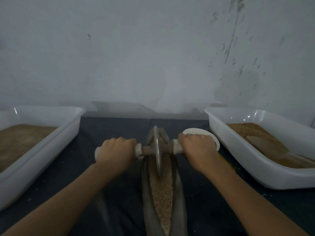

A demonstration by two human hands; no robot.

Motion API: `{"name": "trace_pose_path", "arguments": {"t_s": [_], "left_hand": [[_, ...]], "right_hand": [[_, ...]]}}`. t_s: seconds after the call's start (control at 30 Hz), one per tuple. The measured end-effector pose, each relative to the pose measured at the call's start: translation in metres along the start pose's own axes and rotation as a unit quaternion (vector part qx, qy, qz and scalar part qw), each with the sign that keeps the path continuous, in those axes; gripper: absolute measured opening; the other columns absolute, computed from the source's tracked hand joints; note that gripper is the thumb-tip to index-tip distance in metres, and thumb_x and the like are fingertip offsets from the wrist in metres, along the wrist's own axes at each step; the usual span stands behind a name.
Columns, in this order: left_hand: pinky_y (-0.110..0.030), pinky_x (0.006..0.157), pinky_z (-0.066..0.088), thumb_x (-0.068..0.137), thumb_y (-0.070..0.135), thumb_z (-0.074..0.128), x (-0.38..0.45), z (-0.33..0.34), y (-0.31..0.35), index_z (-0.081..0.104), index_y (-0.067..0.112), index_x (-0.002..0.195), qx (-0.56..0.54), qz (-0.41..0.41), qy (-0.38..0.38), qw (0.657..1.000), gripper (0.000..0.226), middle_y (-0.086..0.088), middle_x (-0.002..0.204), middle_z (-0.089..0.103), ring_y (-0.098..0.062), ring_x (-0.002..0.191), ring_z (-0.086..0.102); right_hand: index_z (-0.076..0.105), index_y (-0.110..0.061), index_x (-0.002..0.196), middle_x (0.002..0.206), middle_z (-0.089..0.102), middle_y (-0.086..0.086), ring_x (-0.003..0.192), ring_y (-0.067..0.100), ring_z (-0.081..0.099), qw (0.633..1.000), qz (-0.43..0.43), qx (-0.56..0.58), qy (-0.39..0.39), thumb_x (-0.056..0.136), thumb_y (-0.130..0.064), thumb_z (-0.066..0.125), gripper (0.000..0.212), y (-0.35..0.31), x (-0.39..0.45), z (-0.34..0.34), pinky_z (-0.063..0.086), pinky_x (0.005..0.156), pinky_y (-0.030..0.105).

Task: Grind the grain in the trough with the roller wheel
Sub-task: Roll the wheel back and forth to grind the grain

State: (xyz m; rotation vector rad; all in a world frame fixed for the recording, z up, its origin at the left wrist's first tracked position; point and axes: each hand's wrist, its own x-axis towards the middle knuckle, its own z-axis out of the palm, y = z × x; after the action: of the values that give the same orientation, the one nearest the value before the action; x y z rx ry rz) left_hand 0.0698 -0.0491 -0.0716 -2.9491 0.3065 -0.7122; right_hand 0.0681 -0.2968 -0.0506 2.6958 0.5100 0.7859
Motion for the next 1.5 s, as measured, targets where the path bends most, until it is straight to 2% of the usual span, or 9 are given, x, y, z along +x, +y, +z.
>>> {"name": "trace_pose_path", "arguments": {"t_s": [0.2,0.4,0.6,0.8,0.97,1.1,1.2,1.33,1.5], "left_hand": [[-0.031,0.058,0.033,0.085,0.039,0.055,-0.006,-0.006,0.005,0.036,0.028,0.076,0.018,0.005,0.014,1.0,0.023,0.007,0.073,0.054,-0.021,0.066,0.055],[-0.026,0.047,0.025,0.061,0.038,0.074,-0.076,-0.039,0.01,0.034,0.029,0.07,0.027,0.082,0.038,0.996,0.042,0.01,0.054,0.037,-0.016,0.045,0.039],[-0.032,0.057,0.031,0.081,0.041,0.058,-0.045,-0.022,0.008,0.031,0.03,0.076,0.015,0.011,-0.008,1.0,0.029,0.009,0.067,0.042,-0.018,0.06,0.042],[-0.034,0.062,0.033,0.081,0.035,0.059,0.01,-0.004,0.003,0.044,0.029,0.081,0.011,0.005,-0.008,1.0,0.016,-0.002,0.089,0.064,-0.028,0.08,0.061],[-0.033,0.058,0.029,0.083,0.035,0.059,-0.014,-0.021,0.008,0.034,0.026,0.079,0.022,0.014,0.001,1.0,0.028,0.003,0.082,0.061,-0.02,0.061,0.043],[-0.026,0.047,0.022,0.059,0.032,0.08,-0.072,-0.049,0.013,0.036,0.026,0.069,0.061,0.096,0.076,0.991,0.045,0.008,0.056,0.046,-0.014,0.045,0.036],[-0.023,0.045,0.02,0.041,0.024,0.087,-0.088,-0.056,0.013,0.044,0.023,0.062,0.055,0.104,0.094,0.989,0.048,0.009,0.048,0.042,-0.014,0.037,0.035],[-0.03,0.053,0.026,0.075,0.037,0.066,-0.046,-0.037,0.013,0.033,0.027,0.075,0.087,0.051,0.035,0.994,0.035,0.008,0.063,0.046,-0.019,0.054,0.046],[-0.033,0.06,0.032,0.082,0.037,0.059,0.014,-0.004,0.002,0.041,0.029,0.077,0.016,0.007,-0.006,1.0,0.021,0.0,0.083,0.062,-0.023,0.064,0.049]], "right_hand": [[0.048,-0.023,0.101,0.088,0.063,-0.001,0.075,0.02,0.061,0.998,0.028,0.015,-0.052,0.084,-0.027,0.066,0.025,-0.004,-0.009,-0.005,0.047,0.059,0.033],[0.05,-0.017,0.062,0.052,0.052,0.002,0.04,0.024,0.048,0.997,0.005,0.051,0.049,0.042,-0.008,0.088,0.044,-0.013,-0.082,-0.044,0.035,0.036,0.024],[0.054,-0.019,0.075,0.065,0.06,0.001,0.055,0.025,0.058,1.0,-0.009,-0.004,0.006,0.06,-0.024,0.084,0.034,-0.009,-0.049,-0.019,0.032,0.045,0.027],[0.029,-0.026,0.079,0.077,0.056,-0.001,0.064,0.02,0.049,0.999,0.03,0.026,-0.013,0.082,-0.032,0.067,0.038,0.002,0.011,0.017,0.035,0.054,0.03],[0.043,-0.022,0.075,0.062,0.052,-0.001,0.054,0.024,0.053,0.999,0.022,0.025,0.026,0.069,-0.025,0.078,0.035,-0.009,-0.028,-0.002,0.033,0.047,0.027],[0.045,-0.023,0.064,0.052,0.049,-0.004,0.04,0.017,0.044,0.997,0.011,0.054,0.063,0.041,-0.021,0.089,0.05,-0.014,-0.08,-0.029,0.01,0.044,0.016],[0.042,-0.025,0.065,0.052,0.047,-0.008,0.039,0.013,0.041,0.997,0.006,0.069,0.036,0.04,-0.022,0.09,0.054,-0.012,-0.093,-0.031,0.024,0.035,0.02],[0.045,-0.023,0.065,0.05,0.046,-0.006,0.04,0.017,0.043,0.999,0.007,0.036,0.025,0.045,-0.026,0.09,0.049,-0.008,-0.064,-0.013,0.009,0.044,0.016],[0.041,-0.024,0.078,0.067,0.057,0.0,0.057,0.023,0.054,0.999,0.02,-0.005,0.033,0.076,-0.031,0.073,0.033,0.003,0.004,0.016,0.023,0.046,0.024]]}}
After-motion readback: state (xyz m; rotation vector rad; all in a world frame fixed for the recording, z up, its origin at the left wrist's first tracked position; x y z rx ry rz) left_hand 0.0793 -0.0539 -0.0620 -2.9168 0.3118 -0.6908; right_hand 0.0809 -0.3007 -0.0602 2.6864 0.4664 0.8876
